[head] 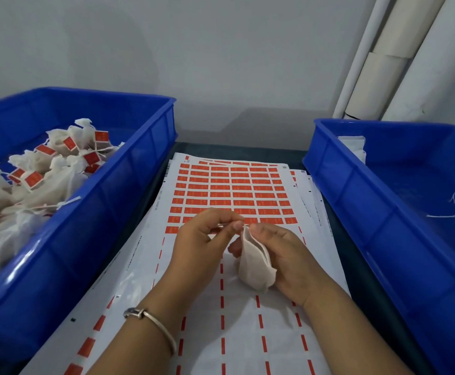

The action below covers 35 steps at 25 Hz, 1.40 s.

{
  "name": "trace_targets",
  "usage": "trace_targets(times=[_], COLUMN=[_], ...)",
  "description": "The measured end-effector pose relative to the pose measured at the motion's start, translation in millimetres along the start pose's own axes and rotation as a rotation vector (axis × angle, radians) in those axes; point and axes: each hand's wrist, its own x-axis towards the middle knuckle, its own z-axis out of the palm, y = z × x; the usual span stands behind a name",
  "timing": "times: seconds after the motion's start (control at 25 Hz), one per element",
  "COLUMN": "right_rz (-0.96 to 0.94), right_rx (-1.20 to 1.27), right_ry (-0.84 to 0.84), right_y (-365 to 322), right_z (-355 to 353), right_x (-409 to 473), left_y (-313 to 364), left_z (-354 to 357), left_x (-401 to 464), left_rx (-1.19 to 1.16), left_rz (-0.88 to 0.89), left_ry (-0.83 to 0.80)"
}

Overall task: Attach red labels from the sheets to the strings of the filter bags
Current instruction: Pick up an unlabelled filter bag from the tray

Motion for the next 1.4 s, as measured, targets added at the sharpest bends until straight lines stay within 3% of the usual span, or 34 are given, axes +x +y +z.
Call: trace_targets(times=[0.24, 0.48, 0.84, 1.08, 1.24, 1.4], right_rz=[0.007, 0.05, 0.006, 0.029, 0.061, 0.078], right_rx=[0.073, 0.102, -0.166, -0.292, -0.174, 0.006], right_ry=[0.026, 0.008, -0.023, -0.084, -0.102, -0.103], right_y=[-0.3, 0.6, -3.2, -2.0, -1.2, 0.4], right_z=[0.0, 1.4, 9.3, 4.6, 4.9, 2.7], right_x=[-0.1, -1.3, -3.0, -8.4, -7.5, -3.7], left_y=[-6.1, -8.5, -11.6, -15.2, -19.5, -20.8], left_z=[4.0, 2.2, -2.2, -5.7, -4.2, -5.9], left_x=[0.9, 4.5, 11.3, 16.7, 17.2, 17.9], left_rx=[0.102, 0.145, 0.148, -0.009, 0.003, -0.026], left_rz=[0.023, -0.011, -0.13, -0.275, -0.322, -0.385], left_ry=[0.019, 0.147, 0.355, 0.462, 0.495, 0.429])
